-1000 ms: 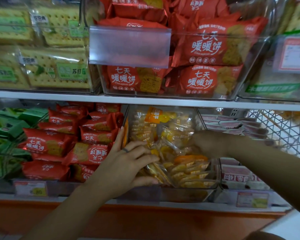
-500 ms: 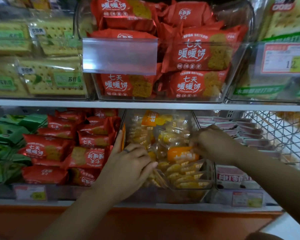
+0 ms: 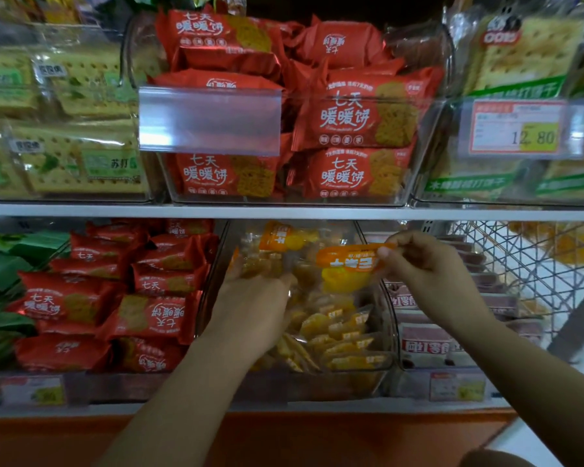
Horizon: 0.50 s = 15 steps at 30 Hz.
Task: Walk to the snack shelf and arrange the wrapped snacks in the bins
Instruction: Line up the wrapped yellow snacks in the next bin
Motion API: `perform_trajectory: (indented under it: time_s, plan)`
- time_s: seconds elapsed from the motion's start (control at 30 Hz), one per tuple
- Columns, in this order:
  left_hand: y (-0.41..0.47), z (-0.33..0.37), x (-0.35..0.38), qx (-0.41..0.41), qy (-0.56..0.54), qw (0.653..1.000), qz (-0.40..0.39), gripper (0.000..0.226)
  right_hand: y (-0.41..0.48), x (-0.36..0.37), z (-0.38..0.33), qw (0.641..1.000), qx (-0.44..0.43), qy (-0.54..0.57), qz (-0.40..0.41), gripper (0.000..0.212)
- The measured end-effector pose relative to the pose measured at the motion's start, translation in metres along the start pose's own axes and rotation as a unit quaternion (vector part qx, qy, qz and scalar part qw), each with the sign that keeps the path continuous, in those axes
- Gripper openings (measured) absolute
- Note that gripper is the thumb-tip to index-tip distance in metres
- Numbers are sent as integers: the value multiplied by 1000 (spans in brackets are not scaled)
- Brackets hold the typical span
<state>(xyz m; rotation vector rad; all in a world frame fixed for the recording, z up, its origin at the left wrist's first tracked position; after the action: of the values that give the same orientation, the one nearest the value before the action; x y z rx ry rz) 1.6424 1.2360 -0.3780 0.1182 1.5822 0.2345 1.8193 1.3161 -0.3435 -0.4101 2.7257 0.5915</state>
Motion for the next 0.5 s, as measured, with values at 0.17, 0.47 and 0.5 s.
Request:
perform_trajectory:
  time_s: [0.17,0.47,0.5]
  plan:
    - [-7,2,-2,20,-69,996,45,81,-13,10,-28,985,-84,-148,-32,20]
    - [-20,-7,-11,43,-170,964,198,39,-5,68,-36,940,-200,-240,-139,20]
    - [-21,-10,-13,35,-176,961,209,38,-4,68,-32,926,-211,-277,-146,27]
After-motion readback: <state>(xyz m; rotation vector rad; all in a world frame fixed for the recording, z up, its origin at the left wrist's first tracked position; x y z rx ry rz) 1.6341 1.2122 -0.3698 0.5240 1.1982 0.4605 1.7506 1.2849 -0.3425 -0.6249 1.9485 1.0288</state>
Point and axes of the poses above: each hand's wrist, its own y-axis towards the middle knuckle, its own x-axis out of the palm, z = x × y, the point moved 10 cm from there along y, towards the middle knuckle, and after that the axes turned 3 degrees about -y, right-handed, at the moved point
